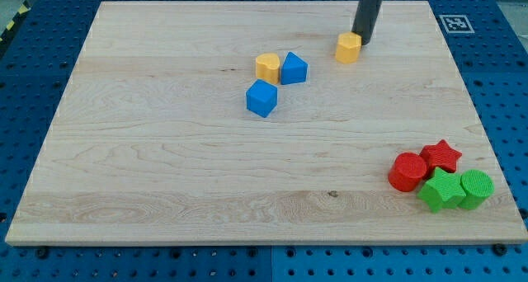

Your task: Move the yellow hexagon to the right of the blue triangle

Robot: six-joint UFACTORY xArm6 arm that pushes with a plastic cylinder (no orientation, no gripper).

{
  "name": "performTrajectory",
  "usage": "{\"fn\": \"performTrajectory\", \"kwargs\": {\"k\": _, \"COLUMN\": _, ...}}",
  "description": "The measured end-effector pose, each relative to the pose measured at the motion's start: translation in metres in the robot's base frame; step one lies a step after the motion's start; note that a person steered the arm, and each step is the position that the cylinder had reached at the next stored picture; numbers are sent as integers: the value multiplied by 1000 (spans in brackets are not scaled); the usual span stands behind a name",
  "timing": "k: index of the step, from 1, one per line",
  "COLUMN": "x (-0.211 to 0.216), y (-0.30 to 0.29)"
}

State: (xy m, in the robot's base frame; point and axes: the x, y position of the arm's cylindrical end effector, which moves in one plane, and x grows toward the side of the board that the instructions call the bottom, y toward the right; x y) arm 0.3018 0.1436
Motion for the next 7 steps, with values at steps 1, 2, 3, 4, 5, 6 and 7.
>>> {"fn": "performTrajectory", "kwargs": {"k": 1, "x": 19, "y": -27}}
{"fn": "performTrajectory", "kwargs": {"k": 2, "x": 36, "y": -56}}
{"fn": "performTrajectory", "kwargs": {"k": 3, "x": 51, "y": -81}}
{"fn": "performTrajectory", "kwargs": {"k": 4, "x": 68, "y": -98}}
{"fn": "performTrajectory", "kwargs": {"k": 5, "x": 69, "y": -105}}
{"fn": "performTrajectory", "kwargs": {"k": 6, "x": 61, "y": -90}}
{"fn": "performTrajectory", "kwargs": {"k": 7, "x": 70, "y": -61}}
